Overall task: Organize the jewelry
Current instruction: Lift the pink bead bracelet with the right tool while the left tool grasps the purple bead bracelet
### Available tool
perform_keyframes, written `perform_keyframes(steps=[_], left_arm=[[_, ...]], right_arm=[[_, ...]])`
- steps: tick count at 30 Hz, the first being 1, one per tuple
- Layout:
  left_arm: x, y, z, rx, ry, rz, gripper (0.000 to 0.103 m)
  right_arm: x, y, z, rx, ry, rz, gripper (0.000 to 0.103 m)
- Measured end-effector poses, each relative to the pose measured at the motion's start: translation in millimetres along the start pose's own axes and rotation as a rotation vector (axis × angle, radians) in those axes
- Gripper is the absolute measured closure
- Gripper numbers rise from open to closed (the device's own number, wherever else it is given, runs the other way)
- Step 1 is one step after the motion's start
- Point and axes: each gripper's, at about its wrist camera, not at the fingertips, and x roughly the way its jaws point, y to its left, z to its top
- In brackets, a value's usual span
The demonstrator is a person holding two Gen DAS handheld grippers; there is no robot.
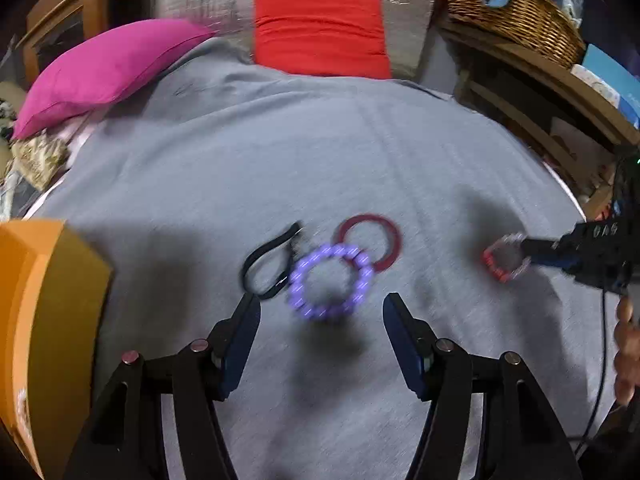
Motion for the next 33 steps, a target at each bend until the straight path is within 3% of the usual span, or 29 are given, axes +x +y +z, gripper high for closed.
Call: perform_keyframes(steps=[5, 6, 8, 12, 16, 23, 33], left_arm=[[17, -4, 10, -0.019, 0.036, -0.072, 0.040], [23, -3, 11, -0.025, 0.046, -0.079, 0.044], [34, -5, 11, -0.025, 0.081, -0.104, 0.073], [40, -8, 9, -0.022, 0.092, -0.116, 0.074], [39, -12, 7, -0.023, 0.114, -0.157, 0.092], [19, -17, -10, -0.027, 0.147, -0.207, 0.094], [-48, 9, -21, -0.075, 0.027, -0.218, 0.094]], right_arm=[[3, 0, 0, -0.012, 0.012, 0.004, 0.095], [5, -1, 0, -0.013, 0.015, 0.004, 0.094], [7, -1, 0, -0.015, 0.021, 0.001, 0.094], [10, 3, -1, -0.020, 0.026, -0.005, 0.094], [12, 10, -4, -0.051, 0.021, -0.014, 0.094], [0, 17, -6, -0.096, -0.011, 0.021, 0.094], [-25, 53, -22, -0.200, -0.082, 0.147, 0.094]])
